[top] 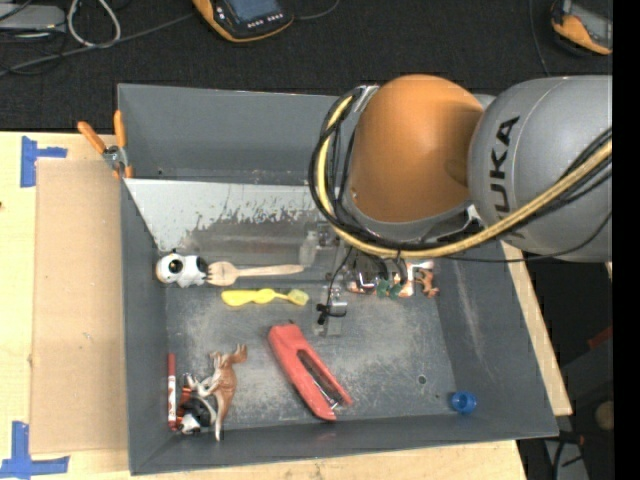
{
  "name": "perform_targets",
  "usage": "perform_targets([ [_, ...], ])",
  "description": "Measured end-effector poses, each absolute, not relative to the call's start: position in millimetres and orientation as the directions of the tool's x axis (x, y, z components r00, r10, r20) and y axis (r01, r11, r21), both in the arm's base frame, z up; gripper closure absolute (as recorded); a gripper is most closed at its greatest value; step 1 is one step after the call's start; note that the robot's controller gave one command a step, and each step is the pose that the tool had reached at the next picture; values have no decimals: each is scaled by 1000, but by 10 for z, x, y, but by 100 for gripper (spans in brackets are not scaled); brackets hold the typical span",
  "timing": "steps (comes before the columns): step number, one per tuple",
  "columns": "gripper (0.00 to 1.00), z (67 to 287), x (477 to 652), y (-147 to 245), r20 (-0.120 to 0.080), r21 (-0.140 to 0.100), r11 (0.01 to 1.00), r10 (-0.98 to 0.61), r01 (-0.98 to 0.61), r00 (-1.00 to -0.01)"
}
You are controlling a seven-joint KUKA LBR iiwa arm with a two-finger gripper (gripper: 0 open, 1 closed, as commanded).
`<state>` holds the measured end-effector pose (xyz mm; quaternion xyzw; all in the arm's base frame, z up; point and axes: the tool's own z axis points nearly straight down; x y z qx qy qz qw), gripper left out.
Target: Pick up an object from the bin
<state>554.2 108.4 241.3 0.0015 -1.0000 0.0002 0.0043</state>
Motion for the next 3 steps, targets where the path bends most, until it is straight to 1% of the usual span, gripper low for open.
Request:
perform_targets([
  [1, 0, 2455, 5557, 1076, 1, 0, 1000, 0, 0, -1000],
  [2, 0, 1806, 5523, 1297, 0, 1, 979, -205, -205, -979],
  [3, 0, 1214, 5756, 1380, -2, 2, 998, 55, 55, -998],
])
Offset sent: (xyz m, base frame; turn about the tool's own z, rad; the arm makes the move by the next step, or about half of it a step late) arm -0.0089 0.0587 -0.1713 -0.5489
